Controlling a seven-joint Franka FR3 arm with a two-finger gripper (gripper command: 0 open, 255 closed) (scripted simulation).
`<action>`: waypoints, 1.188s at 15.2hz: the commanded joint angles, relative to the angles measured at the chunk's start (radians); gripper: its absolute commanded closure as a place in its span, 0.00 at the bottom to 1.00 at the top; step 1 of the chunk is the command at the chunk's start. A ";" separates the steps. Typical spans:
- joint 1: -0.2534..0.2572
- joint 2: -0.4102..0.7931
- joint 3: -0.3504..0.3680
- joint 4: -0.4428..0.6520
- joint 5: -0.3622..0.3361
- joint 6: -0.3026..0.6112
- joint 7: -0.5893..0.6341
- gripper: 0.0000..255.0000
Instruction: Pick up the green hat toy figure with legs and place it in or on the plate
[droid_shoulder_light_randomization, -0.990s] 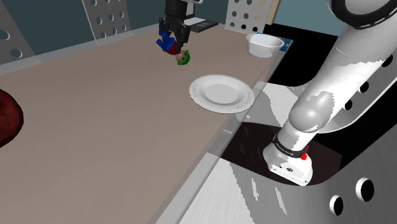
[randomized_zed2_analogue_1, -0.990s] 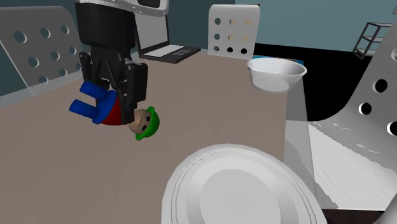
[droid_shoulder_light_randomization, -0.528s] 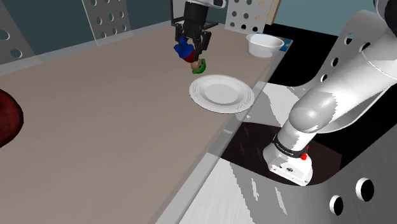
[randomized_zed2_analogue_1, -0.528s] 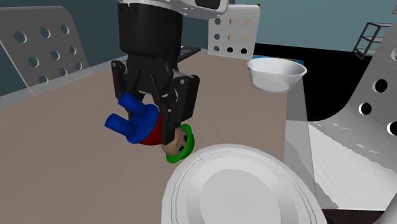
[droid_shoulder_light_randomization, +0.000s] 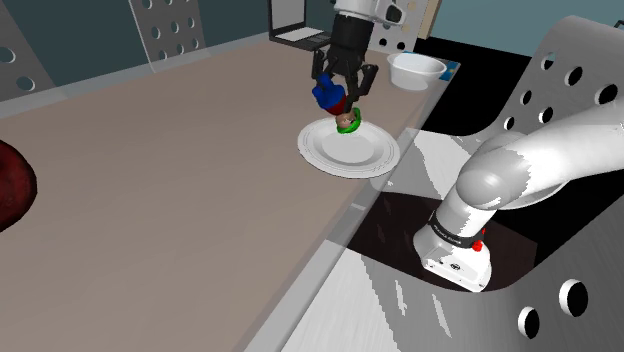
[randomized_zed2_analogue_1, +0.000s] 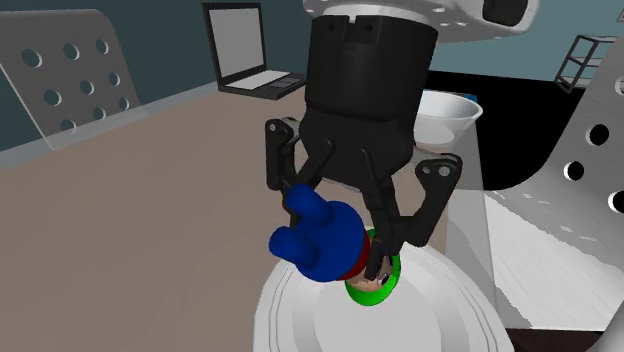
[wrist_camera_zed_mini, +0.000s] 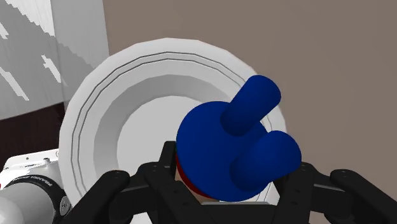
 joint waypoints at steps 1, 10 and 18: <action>0.019 -0.106 -0.011 -0.069 0.015 -0.037 0.006 1.00; 0.027 -0.118 0.013 -0.194 0.040 0.073 -0.023 1.00; 0.011 -0.122 0.036 -0.235 0.060 0.108 -0.044 1.00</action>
